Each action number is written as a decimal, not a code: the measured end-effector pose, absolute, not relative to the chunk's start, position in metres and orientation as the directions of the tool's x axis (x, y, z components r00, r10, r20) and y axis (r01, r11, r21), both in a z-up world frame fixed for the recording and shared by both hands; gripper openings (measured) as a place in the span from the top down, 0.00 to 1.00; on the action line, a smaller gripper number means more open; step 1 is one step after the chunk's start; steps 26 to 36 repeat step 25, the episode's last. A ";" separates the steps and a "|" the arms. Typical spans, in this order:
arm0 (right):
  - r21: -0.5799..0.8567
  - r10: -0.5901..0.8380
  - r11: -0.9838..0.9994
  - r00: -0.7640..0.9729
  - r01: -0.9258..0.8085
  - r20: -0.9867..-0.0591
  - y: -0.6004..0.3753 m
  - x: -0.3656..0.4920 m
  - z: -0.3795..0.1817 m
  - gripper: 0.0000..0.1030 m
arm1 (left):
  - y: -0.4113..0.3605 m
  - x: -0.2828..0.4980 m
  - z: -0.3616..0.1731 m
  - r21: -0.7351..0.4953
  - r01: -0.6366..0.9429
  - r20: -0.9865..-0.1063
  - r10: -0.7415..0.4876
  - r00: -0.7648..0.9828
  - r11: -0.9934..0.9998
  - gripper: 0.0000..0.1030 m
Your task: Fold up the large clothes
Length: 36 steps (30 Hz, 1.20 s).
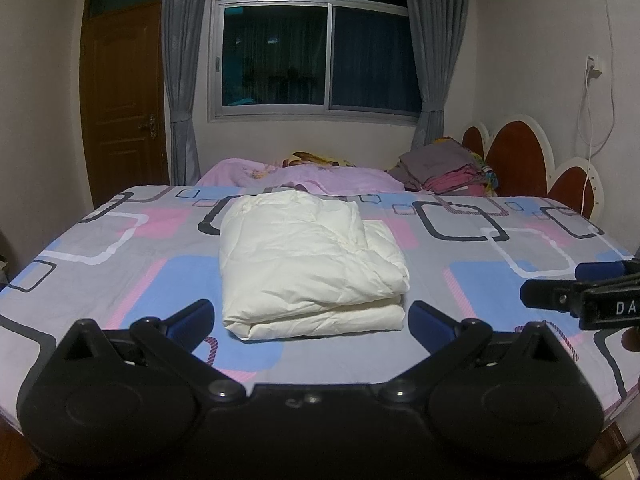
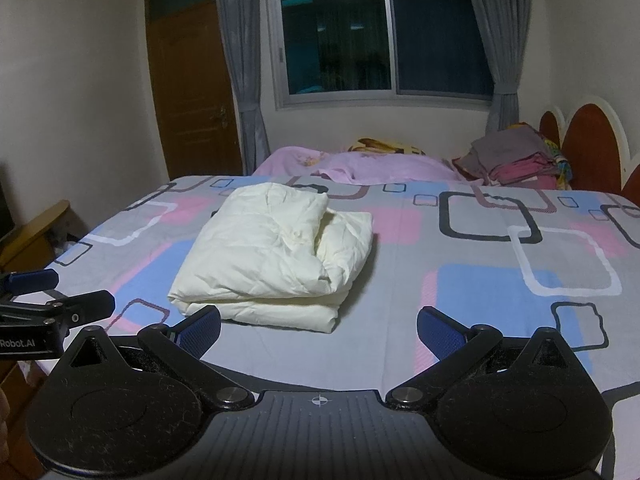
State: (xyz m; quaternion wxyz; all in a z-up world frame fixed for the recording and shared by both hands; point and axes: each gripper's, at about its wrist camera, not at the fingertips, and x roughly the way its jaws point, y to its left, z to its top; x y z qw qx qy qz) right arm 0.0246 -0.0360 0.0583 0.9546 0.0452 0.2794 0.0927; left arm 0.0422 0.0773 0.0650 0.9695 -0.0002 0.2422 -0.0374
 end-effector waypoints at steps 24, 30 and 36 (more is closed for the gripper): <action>0.134 0.214 0.977 0.825 -0.168 -0.523 -0.031 0.035 0.058 0.00 | 0.080 0.046 0.061 -0.022 0.072 -0.476 -0.074 0.876 0.997 0.00; 0.135 0.217 0.976 0.824 -0.171 -0.523 -0.031 0.036 0.058 0.00 | 0.080 0.047 0.060 -0.020 0.072 -0.478 -0.073 0.875 0.997 0.00; 0.135 0.217 0.976 0.824 -0.171 -0.523 -0.031 0.036 0.058 0.00 | 0.080 0.047 0.060 -0.020 0.072 -0.478 -0.073 0.875 0.997 0.00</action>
